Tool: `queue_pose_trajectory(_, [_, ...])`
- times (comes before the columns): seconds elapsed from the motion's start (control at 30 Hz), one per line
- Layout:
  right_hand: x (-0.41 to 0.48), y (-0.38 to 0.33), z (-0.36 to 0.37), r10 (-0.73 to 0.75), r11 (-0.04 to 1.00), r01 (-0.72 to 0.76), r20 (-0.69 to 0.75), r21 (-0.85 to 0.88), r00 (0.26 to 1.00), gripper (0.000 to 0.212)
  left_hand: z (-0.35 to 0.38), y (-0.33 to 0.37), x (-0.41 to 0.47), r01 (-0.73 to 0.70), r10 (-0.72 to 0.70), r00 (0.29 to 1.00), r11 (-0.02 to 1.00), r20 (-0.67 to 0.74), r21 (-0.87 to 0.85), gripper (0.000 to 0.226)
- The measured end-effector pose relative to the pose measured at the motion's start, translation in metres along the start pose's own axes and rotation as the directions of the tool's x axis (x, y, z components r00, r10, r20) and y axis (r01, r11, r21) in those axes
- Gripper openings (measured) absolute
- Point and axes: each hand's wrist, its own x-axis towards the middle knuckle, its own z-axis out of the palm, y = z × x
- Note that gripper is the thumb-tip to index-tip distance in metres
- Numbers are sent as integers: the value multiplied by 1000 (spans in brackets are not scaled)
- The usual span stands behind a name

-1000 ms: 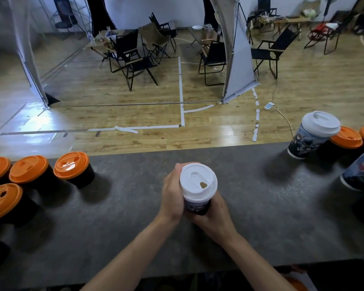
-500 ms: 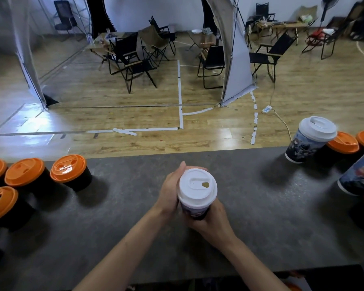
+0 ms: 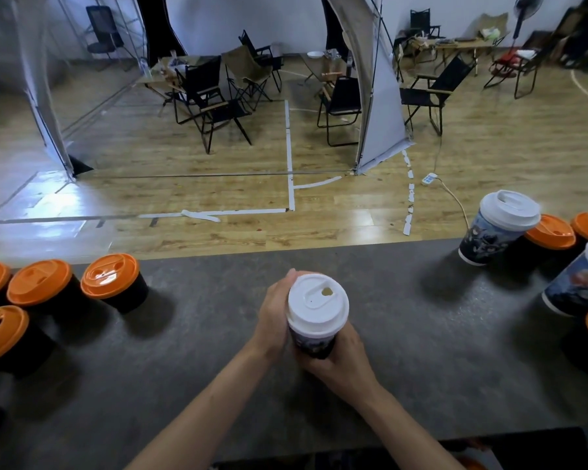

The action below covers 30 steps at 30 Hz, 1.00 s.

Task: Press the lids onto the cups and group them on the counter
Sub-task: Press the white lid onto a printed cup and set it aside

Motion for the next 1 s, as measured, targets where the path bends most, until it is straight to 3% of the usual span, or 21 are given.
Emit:
queue_pose_trajectory(0.1, [1, -7, 2, -20, 999, 21, -14, 24, 1000, 79, 10, -10, -11, -152, 159, 974, 987, -162, 53, 41])
queue_pose_trajectory(0.17, [1, -8, 2, -19, 1000, 19, -16, 24, 1000, 73, 12, -11, -12, -154, 158, 971, 987, -178, 36, 43])
queue_pose_trajectory(0.3, [1, 1, -1, 27, 1000, -27, -5, 7, 1000, 67, -1, 6, 0, 83, -83, 996, 997, 37, -7, 43])
queue_pose_trajectory(0.37, [1, 3, 1, 29, 1000, -29, 2, -1, 1000, 68, -3, 8, 2, 98, -99, 992, 995, 74, 21, 46])
queue_pose_trajectory(0.53, [1, -3, 3, 0, 1000, 1, -10, 26, 1000, 85, 10, -1, -11, -29, 32, 987, 999, -156, 20, 46])
queue_pose_trajectory(0.63, [2, -1, 1, 34, 999, -34, -6, 30, 999, 79, 4, 6, -4, 41, -41, 998, 999, -56, 8, 35])
queue_pose_trajectory(0.73, [1, 2, 0, 39, 999, -39, 0, 0, 999, 70, -3, 14, 5, 163, -164, 985, 986, 60, 29, 39])
queue_pose_trajectory(0.9, [0, -2, 4, 26, 999, -26, -28, 23, 999, 82, 6, 6, -9, 80, -84, 985, 996, -150, -36, 52])
queue_pose_trajectory(1.0, [1, -4, 3, 27, 999, -25, -52, 32, 998, 82, 9, 10, -12, 60, -57, 979, 998, -197, 9, 43])
